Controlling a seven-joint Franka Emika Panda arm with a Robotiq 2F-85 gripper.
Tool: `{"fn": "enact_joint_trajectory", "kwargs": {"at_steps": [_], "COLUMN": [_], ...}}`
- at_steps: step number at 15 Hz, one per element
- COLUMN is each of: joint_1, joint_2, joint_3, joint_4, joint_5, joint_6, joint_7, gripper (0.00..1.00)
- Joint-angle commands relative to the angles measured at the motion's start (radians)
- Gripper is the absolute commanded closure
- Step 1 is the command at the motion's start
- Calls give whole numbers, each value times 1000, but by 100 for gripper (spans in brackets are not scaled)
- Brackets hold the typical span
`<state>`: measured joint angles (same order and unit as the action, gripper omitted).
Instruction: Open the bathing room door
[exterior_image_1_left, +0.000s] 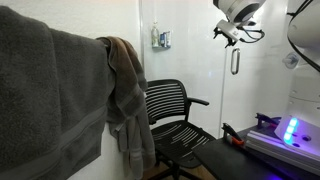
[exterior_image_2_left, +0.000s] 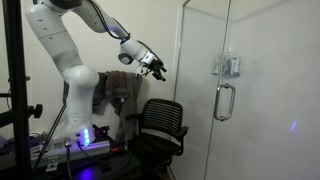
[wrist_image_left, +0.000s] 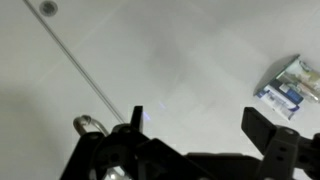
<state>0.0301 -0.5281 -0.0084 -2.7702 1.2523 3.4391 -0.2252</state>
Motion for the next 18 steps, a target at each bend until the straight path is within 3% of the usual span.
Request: {"fn": "enact_joint_trajectory", "kwargs": {"at_steps": [1,3,5,7,9,10,15,17,18], "joint_1": [-4,-4,7,-135,-183,-159,-145,-147,-154], "joint_2": [-22,-52,-23,-29,-34,-28,8,11,-23], "joint_3": [-49,-97,-88,-32,-81,-162,-433,-496,-456], "joint_4": [0,-1,-2,-3,16,41,167,234,162], "joint_5": [-39,-68,-49,-206,-403,-499,-961,-1084,-1020], "joint_6": [28,42,28,24,12,24,23,23,22], "joint_7": [-5,-5,-37,-23,7,-12,-26,-14,3], "gripper": [0,0,0,0,0,0,0,0,0]}}
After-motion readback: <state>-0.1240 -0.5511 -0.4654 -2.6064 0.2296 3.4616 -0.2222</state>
